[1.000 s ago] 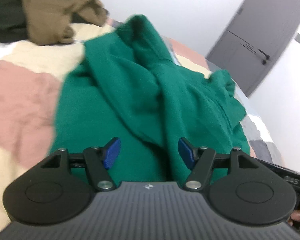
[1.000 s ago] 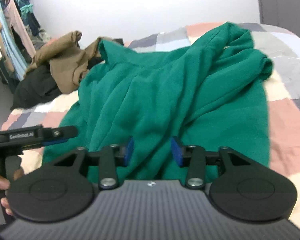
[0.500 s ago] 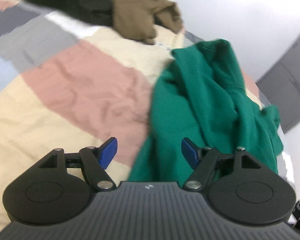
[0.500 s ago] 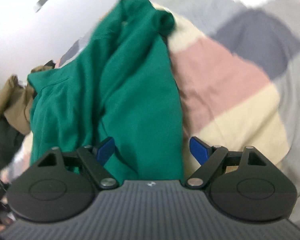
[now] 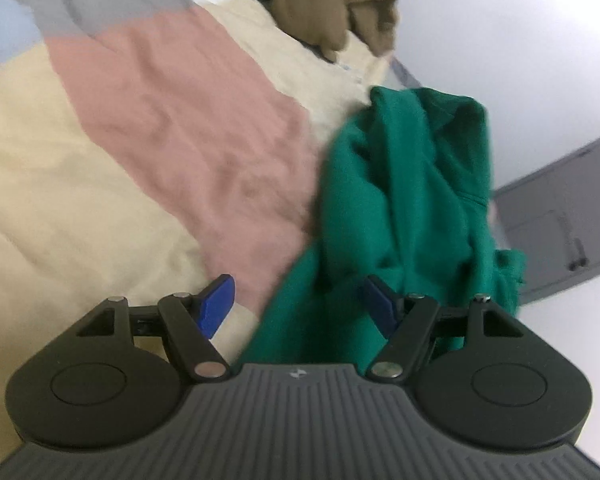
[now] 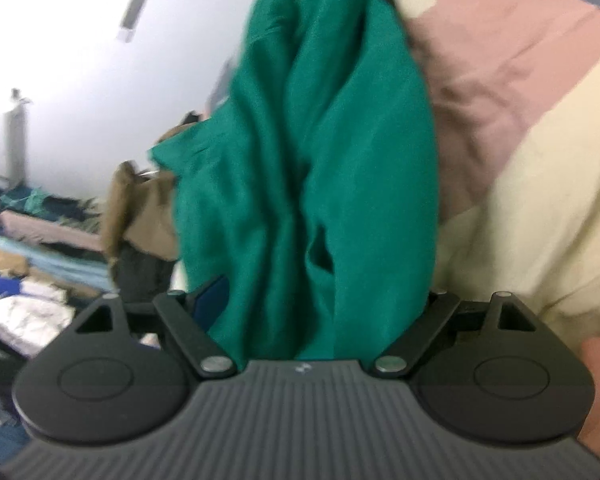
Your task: Fold large clothes
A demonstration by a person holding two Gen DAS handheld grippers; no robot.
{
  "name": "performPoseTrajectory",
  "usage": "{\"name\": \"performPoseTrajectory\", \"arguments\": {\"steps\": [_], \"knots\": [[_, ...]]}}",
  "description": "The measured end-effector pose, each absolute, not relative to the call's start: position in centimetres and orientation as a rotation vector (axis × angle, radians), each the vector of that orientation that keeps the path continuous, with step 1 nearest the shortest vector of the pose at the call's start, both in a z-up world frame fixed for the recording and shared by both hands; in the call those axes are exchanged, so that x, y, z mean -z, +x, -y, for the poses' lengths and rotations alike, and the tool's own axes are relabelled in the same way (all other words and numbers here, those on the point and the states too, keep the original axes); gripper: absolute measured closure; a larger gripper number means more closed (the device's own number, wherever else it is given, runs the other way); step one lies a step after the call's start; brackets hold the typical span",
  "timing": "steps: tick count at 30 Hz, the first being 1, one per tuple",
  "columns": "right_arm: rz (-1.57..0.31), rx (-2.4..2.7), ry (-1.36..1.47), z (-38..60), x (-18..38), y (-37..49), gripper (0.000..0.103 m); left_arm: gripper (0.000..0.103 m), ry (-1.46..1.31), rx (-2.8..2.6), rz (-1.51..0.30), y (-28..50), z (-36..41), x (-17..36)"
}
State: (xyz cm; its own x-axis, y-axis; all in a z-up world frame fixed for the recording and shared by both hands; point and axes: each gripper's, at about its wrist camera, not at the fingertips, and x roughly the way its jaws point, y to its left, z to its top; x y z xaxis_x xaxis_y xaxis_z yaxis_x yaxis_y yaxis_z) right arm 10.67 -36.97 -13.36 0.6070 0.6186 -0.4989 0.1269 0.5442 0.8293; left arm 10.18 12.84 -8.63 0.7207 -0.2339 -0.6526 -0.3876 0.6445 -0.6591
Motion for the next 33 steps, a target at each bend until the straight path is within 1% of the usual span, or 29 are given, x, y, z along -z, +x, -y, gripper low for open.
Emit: {"name": "performPoseTrajectory", "arguments": {"steps": [2, 7, 9, 11, 16, 22, 26, 29, 31, 32, 33], "knots": [[-0.891, -0.373, 0.960, 36.7, 13.1, 10.7, 0.017, 0.028, -0.913, -0.042, -0.792, 10.3, -12.3, 8.7], [-0.930, -0.319, 0.949, 36.6, 13.6, 11.2, 0.018, 0.027, -0.814, -0.033, -0.838, 11.0, -10.6, 8.7], [-0.944, -0.295, 0.950, 36.8, 13.8, 11.2, 0.018, 0.018, -0.799, -0.019, -0.853, 11.5, -10.0, 9.0], [-0.961, -0.275, 0.932, 36.6, 14.0, 11.2, 0.018, 0.014, -0.764, -0.012, -0.864, 11.8, -9.5, 9.0], [-1.012, -0.253, 0.888, 35.8, 14.8, 11.5, 0.018, 0.014, -0.730, 0.086, -0.866, 12.0, -8.2, 8.4], [-0.925, -0.375, 0.976, 35.9, 14.0, 11.1, 0.017, 0.014, -0.853, 0.246, -0.793, 11.2, -8.4, 7.6], [-0.904, -0.421, 0.948, 35.1, 13.4, 11.1, 0.018, 0.014, -0.793, 0.175, -0.887, 12.1, -7.8, 9.1], [-0.979, -0.339, 0.897, 34.3, 14.2, 11.7, 0.029, 0.014, -0.717, 0.153, -0.925, 12.8, -6.9, 9.7], [-1.027, -0.283, 0.881, 34.0, 15.1, 12.1, 0.044, 0.016, -0.700, 0.146, -0.915, 12.7, -6.4, 9.4], [-1.039, -0.269, 0.864, 33.9, 15.3, 12.2, 0.049, 0.022, -0.681, 0.145, -0.912, 12.6, -6.3, 9.2], [-1.044, -0.264, 0.842, 33.7, 15.2, 12.4, 0.063, 0.035, -0.656, 0.132, -0.905, 12.3, -6.1, 8.9]]}}
